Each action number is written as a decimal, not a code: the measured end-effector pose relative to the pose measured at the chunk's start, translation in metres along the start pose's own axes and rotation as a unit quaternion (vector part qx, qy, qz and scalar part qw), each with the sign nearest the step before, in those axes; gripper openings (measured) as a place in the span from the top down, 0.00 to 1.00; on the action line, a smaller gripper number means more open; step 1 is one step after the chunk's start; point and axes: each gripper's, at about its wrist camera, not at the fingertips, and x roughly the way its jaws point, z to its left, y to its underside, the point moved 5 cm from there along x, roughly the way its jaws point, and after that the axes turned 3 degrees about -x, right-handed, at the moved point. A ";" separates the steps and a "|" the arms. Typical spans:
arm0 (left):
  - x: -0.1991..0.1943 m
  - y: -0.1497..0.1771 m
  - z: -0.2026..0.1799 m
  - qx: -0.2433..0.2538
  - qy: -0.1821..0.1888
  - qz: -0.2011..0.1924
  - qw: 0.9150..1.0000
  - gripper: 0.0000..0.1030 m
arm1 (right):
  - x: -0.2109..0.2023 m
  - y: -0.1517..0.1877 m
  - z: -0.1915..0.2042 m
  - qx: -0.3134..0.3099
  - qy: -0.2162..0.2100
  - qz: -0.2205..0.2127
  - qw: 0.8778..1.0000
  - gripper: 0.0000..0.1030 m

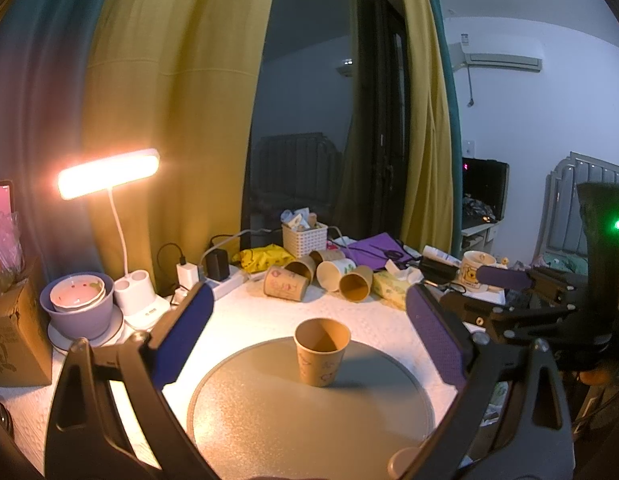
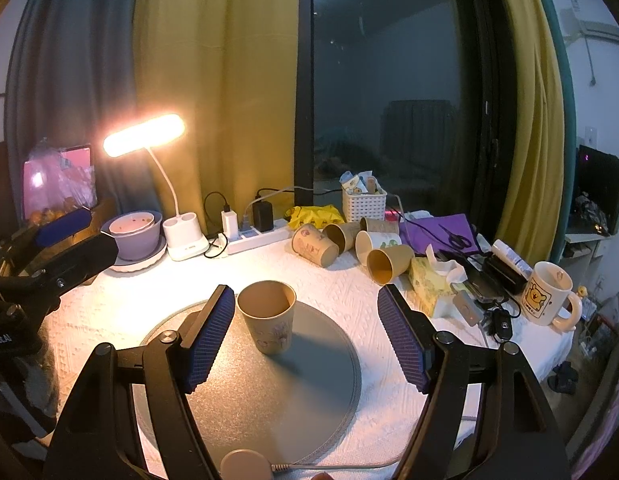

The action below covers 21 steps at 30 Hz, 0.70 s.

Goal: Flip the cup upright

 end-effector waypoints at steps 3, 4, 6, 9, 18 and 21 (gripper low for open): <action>0.000 0.000 -0.001 0.001 0.000 0.000 1.000 0.05 | 0.000 0.000 0.000 0.000 0.000 0.000 1.000 0.25; 0.000 0.000 0.000 0.001 0.001 0.001 1.000 0.05 | 0.000 -0.001 0.000 0.000 -0.001 0.000 1.000 0.25; 0.001 0.000 0.001 0.003 0.004 0.001 1.000 0.05 | 0.000 0.000 0.000 0.000 -0.001 0.000 1.000 0.25; 0.001 -0.001 0.002 0.003 0.005 0.001 1.000 0.05 | 0.000 0.001 0.000 -0.001 -0.002 0.000 1.000 0.25; 0.000 0.000 0.002 0.004 0.005 0.000 1.000 0.05 | 0.000 0.002 -0.001 -0.001 -0.001 0.001 1.000 0.25; 0.000 0.000 0.002 0.004 0.005 0.001 1.000 0.05 | 0.000 0.001 -0.001 -0.001 -0.001 0.000 1.000 0.25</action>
